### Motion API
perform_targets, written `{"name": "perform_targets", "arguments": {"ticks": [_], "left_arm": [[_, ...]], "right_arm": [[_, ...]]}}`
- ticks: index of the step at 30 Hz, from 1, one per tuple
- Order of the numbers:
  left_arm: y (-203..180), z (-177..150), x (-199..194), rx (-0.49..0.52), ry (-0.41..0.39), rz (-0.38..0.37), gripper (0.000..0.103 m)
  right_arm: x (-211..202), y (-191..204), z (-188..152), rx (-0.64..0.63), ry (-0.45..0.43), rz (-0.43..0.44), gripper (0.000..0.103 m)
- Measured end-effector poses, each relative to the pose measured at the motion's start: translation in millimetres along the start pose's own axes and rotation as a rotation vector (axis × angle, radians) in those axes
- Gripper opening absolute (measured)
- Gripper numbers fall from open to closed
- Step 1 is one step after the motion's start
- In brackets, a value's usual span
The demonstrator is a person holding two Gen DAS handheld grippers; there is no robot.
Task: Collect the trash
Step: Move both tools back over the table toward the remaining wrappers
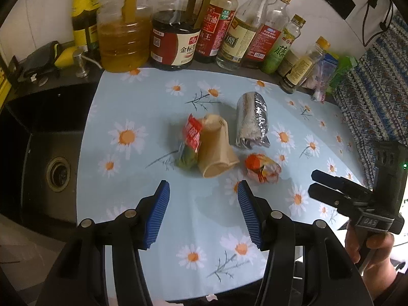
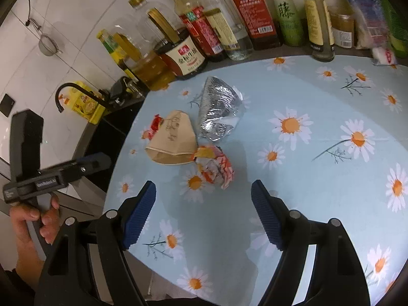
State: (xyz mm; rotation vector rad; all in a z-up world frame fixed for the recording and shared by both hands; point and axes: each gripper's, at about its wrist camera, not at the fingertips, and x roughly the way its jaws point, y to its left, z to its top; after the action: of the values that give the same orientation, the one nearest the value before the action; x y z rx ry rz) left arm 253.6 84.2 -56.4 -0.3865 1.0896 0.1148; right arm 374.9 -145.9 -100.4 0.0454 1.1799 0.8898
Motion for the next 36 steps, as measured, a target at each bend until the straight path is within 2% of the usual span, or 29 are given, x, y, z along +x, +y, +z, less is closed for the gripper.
{"name": "perform_targets", "arguments": {"ticks": [12,20,22,23,36], "left_arm": [[9,37,44,0.008,0.062,0.055,0.053],[11,51,71,0.03,0.105,0.078,0.053],[11,54,76,0.036,0.111,0.084,0.053],[11,55,78,0.036,0.115,0.085,0.053],[8,60,93,0.054,0.141,0.117,0.052]], "right_arm": [[52,-1,19,-0.107,0.088,-0.01,0.076],[74,-3,24,-0.134,0.128,-0.011,0.053],[77,-2,23,-0.142,0.138,-0.015,0.039],[79,-4,23,-0.142,0.143,-0.019,0.036],[62,-11,16,-0.113,0.121,0.03,0.034]]}}
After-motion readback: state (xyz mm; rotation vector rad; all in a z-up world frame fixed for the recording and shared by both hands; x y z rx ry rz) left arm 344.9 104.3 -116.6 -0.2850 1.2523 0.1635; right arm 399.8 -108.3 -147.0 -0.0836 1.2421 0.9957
